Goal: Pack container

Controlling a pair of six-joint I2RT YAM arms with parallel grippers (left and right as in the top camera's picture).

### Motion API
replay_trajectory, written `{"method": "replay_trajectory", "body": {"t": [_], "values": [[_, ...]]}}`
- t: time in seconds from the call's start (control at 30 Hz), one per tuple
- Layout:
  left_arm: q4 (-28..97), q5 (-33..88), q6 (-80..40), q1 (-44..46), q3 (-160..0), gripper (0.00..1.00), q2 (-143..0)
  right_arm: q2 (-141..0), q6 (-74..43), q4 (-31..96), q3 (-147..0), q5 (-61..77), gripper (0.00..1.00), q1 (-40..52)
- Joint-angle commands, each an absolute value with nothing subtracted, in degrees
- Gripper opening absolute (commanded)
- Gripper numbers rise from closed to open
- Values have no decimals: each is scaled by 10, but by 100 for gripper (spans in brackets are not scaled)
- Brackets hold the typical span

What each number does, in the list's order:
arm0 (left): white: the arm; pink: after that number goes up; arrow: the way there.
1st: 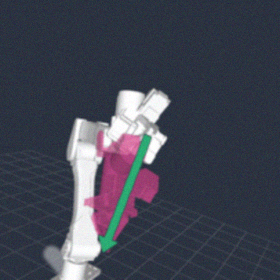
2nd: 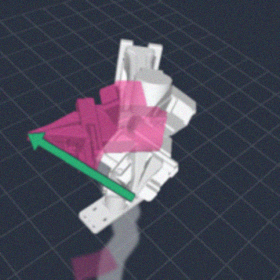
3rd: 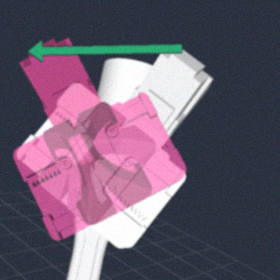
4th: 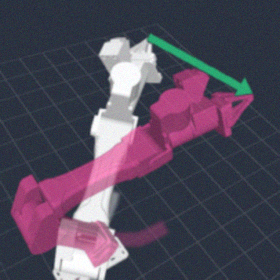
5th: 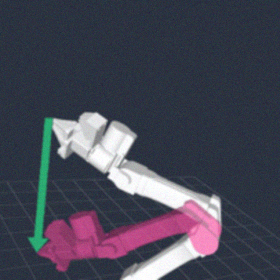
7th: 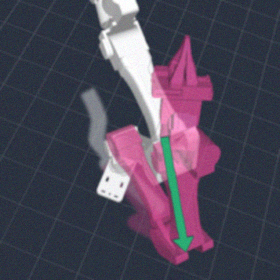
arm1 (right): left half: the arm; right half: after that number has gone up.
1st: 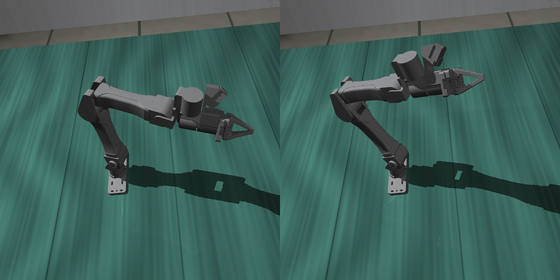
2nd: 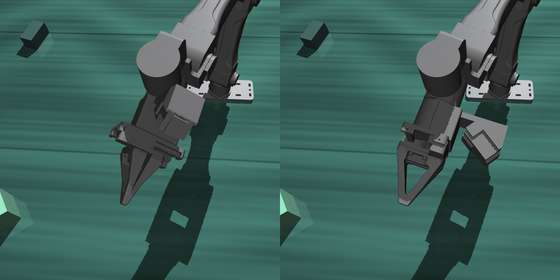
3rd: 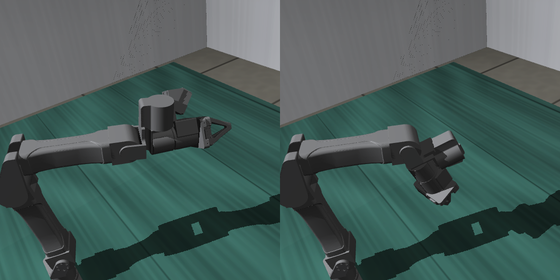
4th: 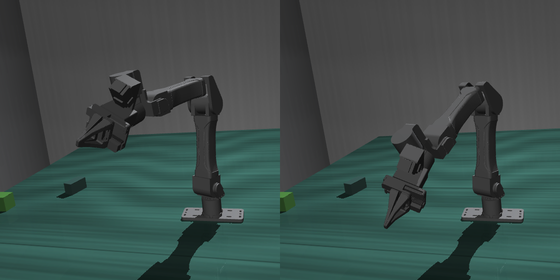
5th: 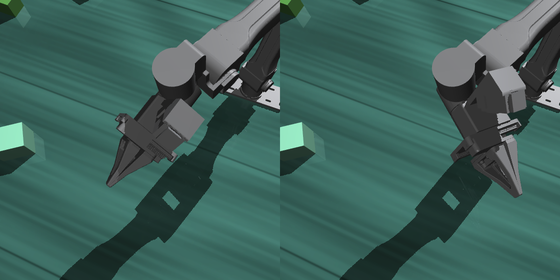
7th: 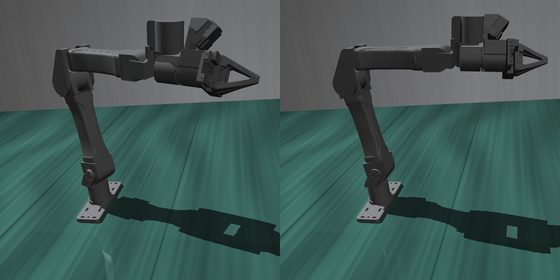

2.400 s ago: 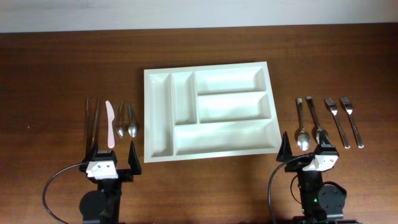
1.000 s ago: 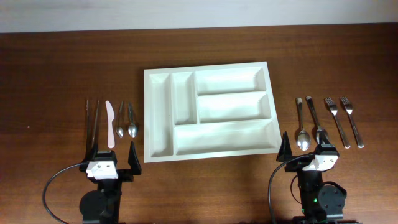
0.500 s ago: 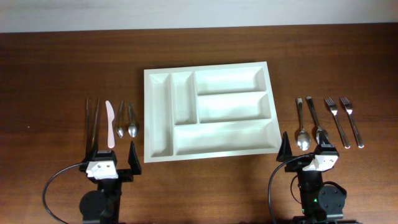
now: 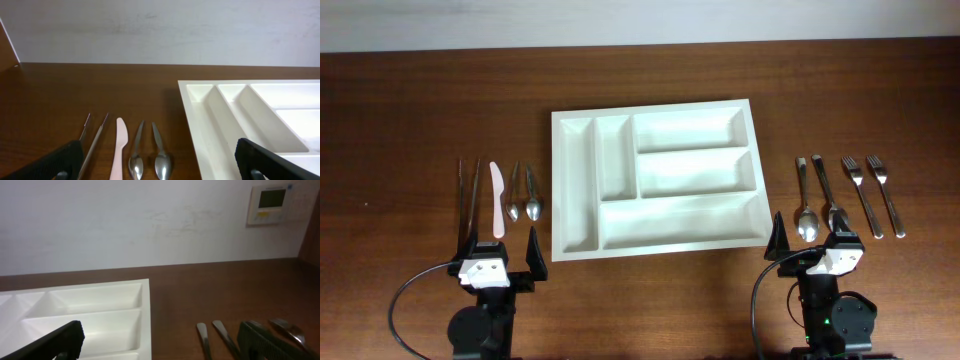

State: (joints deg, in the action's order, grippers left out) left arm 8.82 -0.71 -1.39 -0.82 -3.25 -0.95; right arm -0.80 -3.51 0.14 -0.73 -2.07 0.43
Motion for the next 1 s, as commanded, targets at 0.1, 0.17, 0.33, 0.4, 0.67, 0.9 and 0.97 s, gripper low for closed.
{"method": "replay_trajectory", "body": {"t": [0.1,0.17,0.33,0.4,0.67,0.9,0.97], "values": [[88,-13,-19,-8,-24,99,-4,-6,-65,6,-16,-6,99,7],[88,-13,-19,-8,-25,99,-4,-21,-63,6,-42,-7,99,7],[88,-13,-19,-8,-24,99,-4,-137,-7,11,-164,-39,99,-6],[88,-13,-19,-8,-25,99,-4,-223,9,43,-249,-39,99,-21],[88,-13,-19,-8,-25,99,-4,-585,18,389,-657,-29,99,-81],[88,-13,-19,-8,-24,99,-4,-941,88,710,-1001,-22,99,-106],[88,-13,-19,-8,-25,99,-4,-968,88,721,-1002,-22,99,-106]]}}
